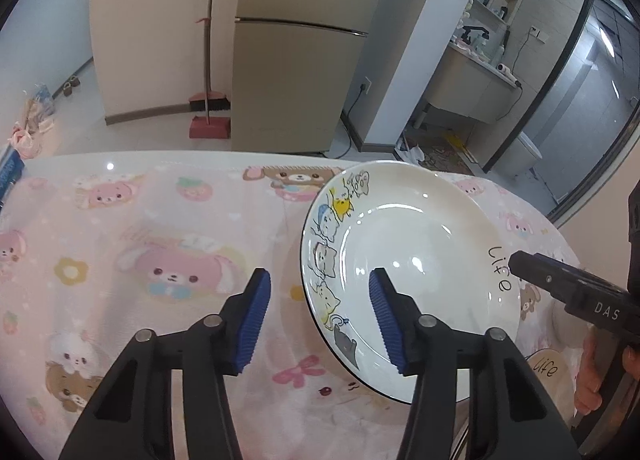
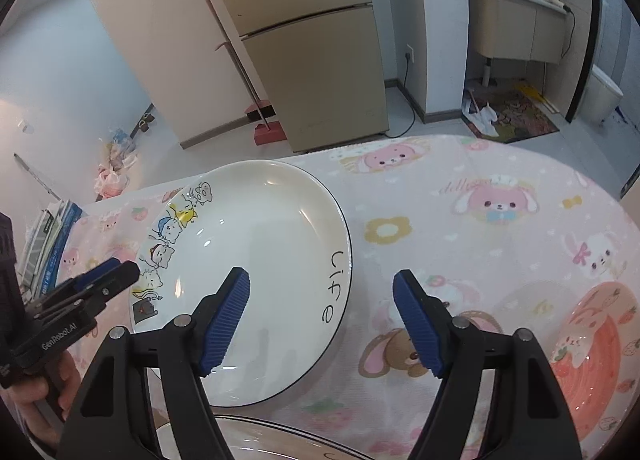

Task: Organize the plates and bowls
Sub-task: 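Close both grippers on the rim of the cartoon 'life' plate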

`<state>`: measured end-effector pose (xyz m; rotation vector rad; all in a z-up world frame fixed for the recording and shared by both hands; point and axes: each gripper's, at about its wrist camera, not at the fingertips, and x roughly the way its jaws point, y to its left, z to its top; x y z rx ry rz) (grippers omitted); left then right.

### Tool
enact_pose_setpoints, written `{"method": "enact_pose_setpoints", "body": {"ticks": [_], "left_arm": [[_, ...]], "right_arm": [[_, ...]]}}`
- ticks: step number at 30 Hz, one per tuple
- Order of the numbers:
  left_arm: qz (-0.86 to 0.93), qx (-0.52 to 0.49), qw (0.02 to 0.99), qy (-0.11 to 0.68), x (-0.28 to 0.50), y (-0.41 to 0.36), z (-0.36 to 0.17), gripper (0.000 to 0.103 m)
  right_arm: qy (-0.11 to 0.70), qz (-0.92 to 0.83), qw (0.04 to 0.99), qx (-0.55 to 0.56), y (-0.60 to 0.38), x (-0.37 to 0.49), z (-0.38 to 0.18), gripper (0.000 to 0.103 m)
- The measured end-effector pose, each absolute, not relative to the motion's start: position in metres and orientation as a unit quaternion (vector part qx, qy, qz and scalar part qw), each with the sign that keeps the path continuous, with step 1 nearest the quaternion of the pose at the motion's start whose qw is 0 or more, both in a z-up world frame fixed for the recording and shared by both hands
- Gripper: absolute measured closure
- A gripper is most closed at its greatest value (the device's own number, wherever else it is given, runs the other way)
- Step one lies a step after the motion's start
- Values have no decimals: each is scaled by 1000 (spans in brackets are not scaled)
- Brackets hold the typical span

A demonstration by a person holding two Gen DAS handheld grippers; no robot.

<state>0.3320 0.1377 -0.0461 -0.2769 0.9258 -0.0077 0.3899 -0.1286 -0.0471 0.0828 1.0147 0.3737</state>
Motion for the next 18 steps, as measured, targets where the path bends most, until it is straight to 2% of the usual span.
{"method": "enact_pose_setpoints", "body": {"ticks": [2,4,8,12,13,14,18], "left_arm": [[-9,-134,884,448,334,135,-52,61],[-6,-126,880,458,336,130,-58,70],[-5,-119,879,461,338,125,-64,72],[3,-118,881,457,337,128,-66,76],[3,-119,881,457,337,129,-67,84],[2,-121,881,458,337,129,-68,86],[3,-123,883,454,335,130,-68,86]], "right_arm": [[488,180,853,43,-130,392,-50,43],[495,188,847,54,-131,393,-53,48],[506,200,836,68,-128,396,-61,64],[513,201,832,63,-123,397,-69,67],[516,200,831,63,-122,398,-70,69],[518,201,829,63,-121,398,-73,71],[522,210,824,70,-120,399,-80,71]]}}
